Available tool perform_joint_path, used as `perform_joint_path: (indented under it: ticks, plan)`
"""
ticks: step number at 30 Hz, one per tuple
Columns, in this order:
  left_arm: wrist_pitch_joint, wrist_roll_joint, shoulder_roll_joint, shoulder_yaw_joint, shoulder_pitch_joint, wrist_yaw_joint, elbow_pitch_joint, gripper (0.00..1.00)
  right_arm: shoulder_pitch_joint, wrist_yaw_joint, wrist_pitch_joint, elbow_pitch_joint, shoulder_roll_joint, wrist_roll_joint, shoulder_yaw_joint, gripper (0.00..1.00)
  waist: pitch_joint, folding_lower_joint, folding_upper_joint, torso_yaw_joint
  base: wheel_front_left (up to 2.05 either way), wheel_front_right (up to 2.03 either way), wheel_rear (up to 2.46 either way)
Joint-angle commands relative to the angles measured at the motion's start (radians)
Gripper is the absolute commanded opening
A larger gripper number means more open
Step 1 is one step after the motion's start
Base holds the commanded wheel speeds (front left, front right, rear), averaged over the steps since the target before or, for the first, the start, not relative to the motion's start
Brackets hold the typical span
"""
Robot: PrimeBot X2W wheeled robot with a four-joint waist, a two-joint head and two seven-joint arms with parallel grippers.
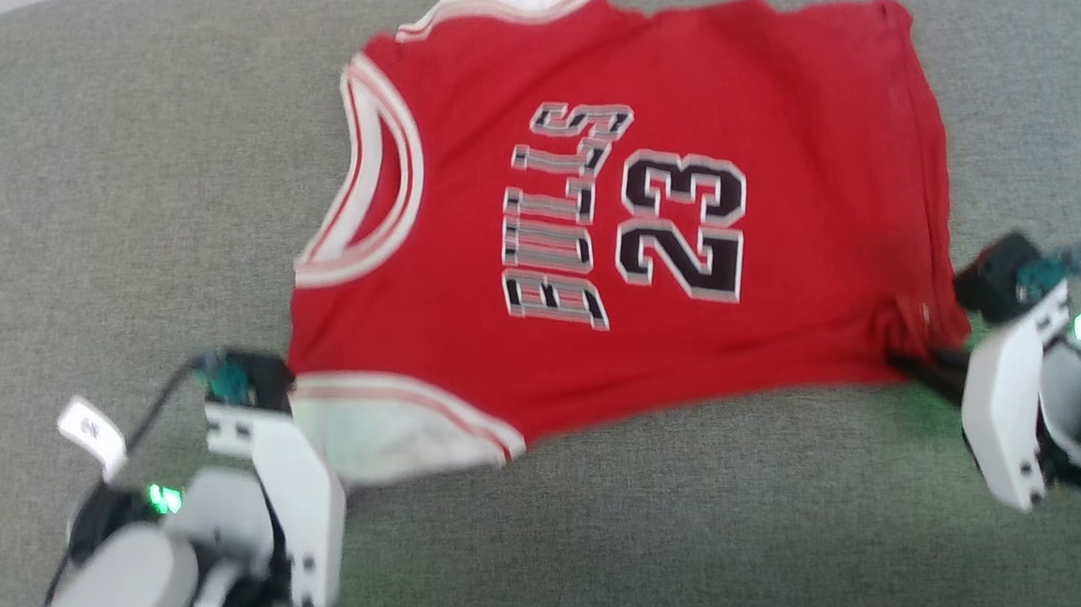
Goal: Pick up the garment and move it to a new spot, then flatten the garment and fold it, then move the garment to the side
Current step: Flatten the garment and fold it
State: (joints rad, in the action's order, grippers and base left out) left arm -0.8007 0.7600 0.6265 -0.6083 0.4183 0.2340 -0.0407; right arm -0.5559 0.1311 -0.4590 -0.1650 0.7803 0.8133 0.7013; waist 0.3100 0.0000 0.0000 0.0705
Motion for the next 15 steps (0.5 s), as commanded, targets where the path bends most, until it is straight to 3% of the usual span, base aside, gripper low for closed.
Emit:
perform_joint_path:
  ticks: [1,7,15]
  plan:
    - [-0.023,0.015,0.025,0.002,-0.067,0.040,0.066,0.00,0.048,-0.001,-0.012,0.034,0.024,0.015,-0.002,0.00,-0.001,0.0000,0.0000,-0.003,0.00,0.00,0.00]
    - [-0.076,0.034,0.076,-0.014,-0.238,0.145,0.266,0.00,0.184,0.000,-0.033,0.138,0.096,0.069,-0.025,0.00,-0.003,0.0000,0.0000,-0.006,0.00,0.00,0.00]
    - [-0.075,0.023,0.137,0.033,-0.241,0.175,0.380,0.00,0.284,0.000,0.016,0.197,0.094,0.086,-0.141,0.00,-0.017,0.0000,0.0000,-0.013,0.00,0.00,0.00]
